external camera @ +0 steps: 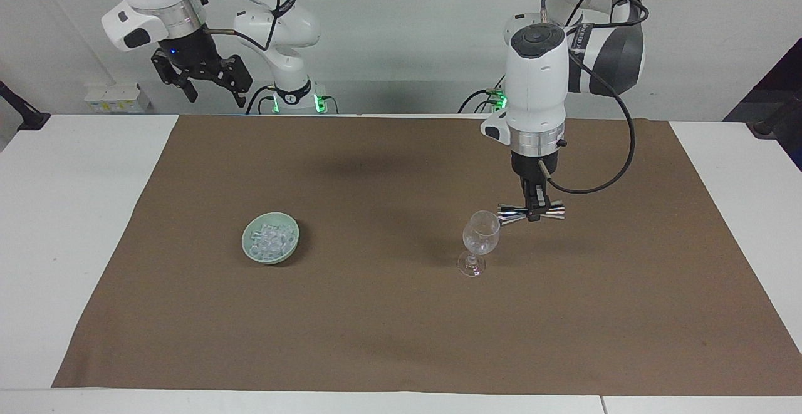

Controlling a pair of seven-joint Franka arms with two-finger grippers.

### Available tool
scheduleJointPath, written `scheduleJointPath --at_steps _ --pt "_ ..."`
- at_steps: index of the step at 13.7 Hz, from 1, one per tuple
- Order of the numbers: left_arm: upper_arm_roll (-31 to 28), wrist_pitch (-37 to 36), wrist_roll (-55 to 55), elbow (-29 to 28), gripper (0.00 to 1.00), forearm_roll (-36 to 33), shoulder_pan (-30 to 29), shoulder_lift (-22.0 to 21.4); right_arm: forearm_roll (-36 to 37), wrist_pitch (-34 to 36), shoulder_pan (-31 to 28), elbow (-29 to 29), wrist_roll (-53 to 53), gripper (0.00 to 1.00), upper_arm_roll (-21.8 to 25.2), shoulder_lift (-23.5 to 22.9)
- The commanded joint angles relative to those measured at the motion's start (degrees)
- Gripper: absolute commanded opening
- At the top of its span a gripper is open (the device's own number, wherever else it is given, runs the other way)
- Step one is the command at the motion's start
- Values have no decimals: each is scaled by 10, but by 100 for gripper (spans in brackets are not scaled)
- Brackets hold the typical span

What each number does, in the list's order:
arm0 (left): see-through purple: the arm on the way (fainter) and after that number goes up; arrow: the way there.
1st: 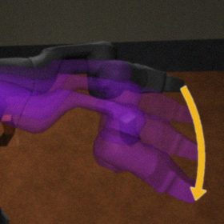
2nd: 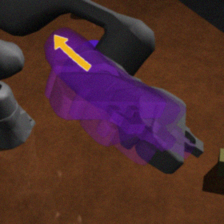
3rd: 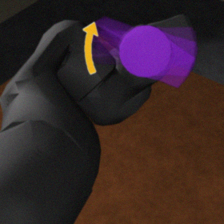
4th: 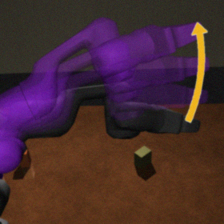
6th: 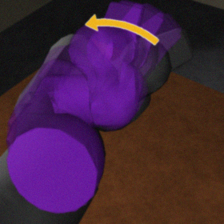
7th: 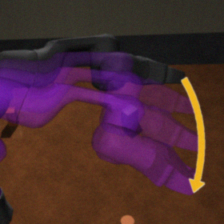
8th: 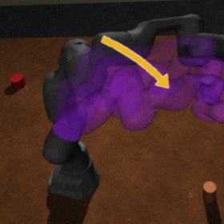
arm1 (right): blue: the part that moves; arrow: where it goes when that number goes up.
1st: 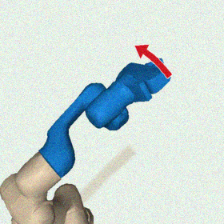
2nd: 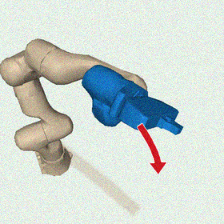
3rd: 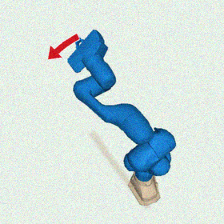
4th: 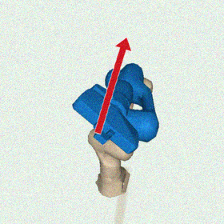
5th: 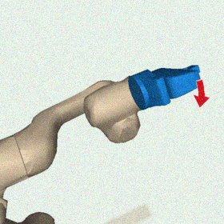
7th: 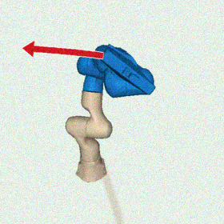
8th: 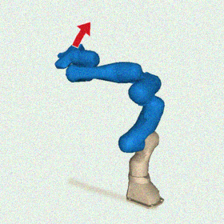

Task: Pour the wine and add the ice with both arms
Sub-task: 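Tilt the metal cup over the wine glass with the left gripper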

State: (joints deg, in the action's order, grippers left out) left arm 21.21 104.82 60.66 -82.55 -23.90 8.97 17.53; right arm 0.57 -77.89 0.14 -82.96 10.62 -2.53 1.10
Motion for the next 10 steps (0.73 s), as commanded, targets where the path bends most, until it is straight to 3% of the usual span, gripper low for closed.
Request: scheduleJointPath --at_steps 1,6,10 --pt "-12 -14 -20 11 0 -37 31 0 -14 -2 -7 -12 -6 100 1 10" --pt "-12 -16 -48 16 0 -38 32 -3 -14 -2 -7 -12 -6 100 1 10" --pt "-15 -15 -62 21 0 69 -20 -3 -14 -2 -7 -12 -6 100 1 10"
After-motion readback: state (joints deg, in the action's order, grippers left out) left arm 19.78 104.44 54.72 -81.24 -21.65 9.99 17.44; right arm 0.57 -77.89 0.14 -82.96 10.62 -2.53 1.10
